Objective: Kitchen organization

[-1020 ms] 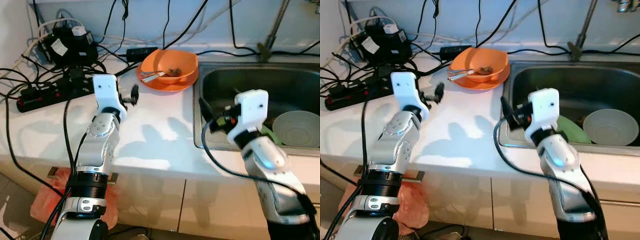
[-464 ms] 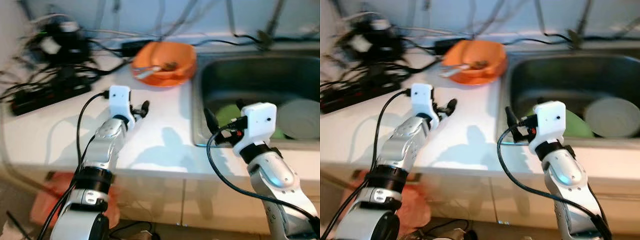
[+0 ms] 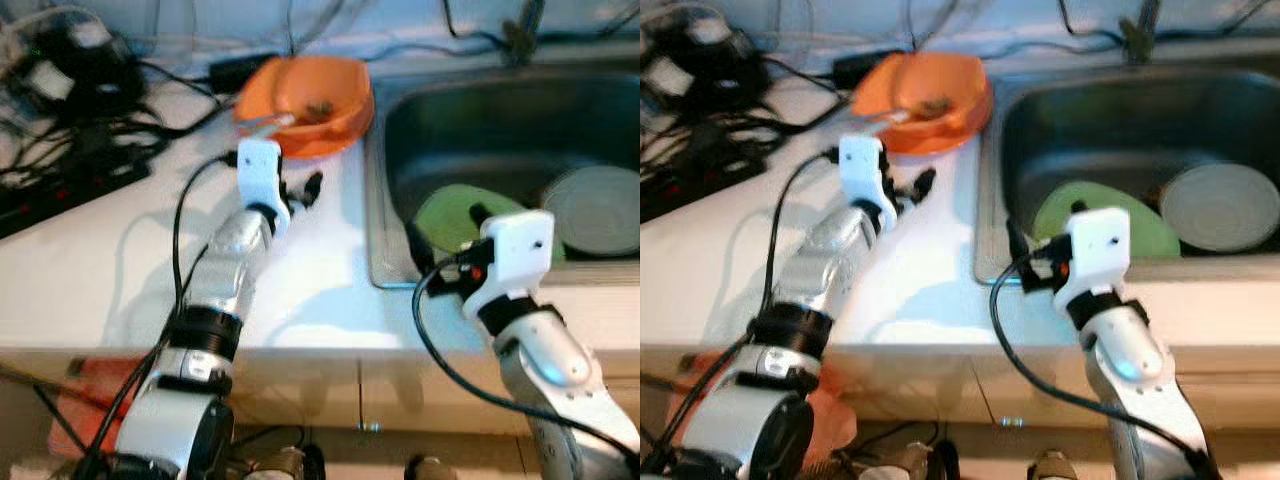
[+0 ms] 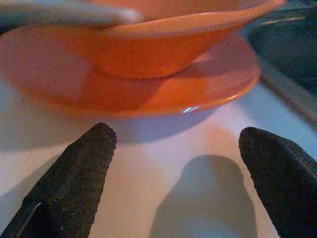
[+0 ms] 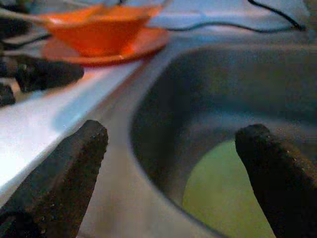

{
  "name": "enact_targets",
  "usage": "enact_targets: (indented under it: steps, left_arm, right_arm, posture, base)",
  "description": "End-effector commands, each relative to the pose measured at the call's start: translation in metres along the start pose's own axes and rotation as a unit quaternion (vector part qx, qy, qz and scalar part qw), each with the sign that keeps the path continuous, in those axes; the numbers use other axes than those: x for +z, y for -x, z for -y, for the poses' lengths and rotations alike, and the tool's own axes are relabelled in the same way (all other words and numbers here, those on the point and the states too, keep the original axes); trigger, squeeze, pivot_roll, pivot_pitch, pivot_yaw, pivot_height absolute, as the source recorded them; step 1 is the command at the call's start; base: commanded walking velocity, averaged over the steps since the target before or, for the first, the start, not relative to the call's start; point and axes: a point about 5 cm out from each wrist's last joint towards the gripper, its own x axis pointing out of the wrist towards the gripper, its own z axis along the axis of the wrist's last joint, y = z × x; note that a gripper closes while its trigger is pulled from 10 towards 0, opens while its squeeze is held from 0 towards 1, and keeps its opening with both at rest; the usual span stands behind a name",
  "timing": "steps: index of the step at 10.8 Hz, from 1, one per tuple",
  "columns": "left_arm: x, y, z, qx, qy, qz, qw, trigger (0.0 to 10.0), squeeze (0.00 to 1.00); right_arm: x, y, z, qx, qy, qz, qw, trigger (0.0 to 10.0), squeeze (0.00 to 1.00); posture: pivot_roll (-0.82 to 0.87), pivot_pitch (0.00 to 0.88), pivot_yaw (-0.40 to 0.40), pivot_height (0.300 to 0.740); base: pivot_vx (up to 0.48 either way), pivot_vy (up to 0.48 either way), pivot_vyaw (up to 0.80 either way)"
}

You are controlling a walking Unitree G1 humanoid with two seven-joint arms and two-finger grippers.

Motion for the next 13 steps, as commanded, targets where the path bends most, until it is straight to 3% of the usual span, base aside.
enact_targets:
  steps: [1, 5, 10, 13]
  left_arm:
    - [-0.003, -0.001, -0.002, 0.007, 0.002, -0.004, 1.0, 10.0, 0.0]
    - [0.008, -0.006, -0.006, 0.017, 0.004, 0.018, 1.0, 10.0, 0.0]
    - [0.022, -0.009, -0.008, 0.017, 0.022, 0.035, 0.999, 10.0, 0.0]
    - [0.029, -0.007, -0.007, 0.013, 0.03, 0.037, 0.999, 10.0, 0.0]
  right_arm:
    - [0.004, 0.005, -0.003, 0.002, -0.007, 0.004, 1.0, 10.0, 0.0]
    - [0.006, 0.024, 0.001, 0.037, 0.002, -0.015, 0.999, 10.0, 0.0]
    - [0.011, 0.047, -0.02, 0.154, -0.008, -0.034, 0.987, 10.0, 0.0]
    - [0.01, 0.055, -0.023, 0.189, -0.01, -0.05, 0.981, 10.0, 0.0]
  posture:
    - [-0.1, 0.197, 0.168, 0.74]
    - [-0.11, 0.208, 0.17, 0.74]
    - [-0.11, 0.213, 0.177, 0.74]
    - [-0.1, 0.215, 0.177, 0.74]
  base:
    - [0.0, 0.0, 0.0]
    - [0.0, 0.0, 0.0]
    - [0.0, 0.0, 0.0]
    - [0.0, 0.0, 0.0]
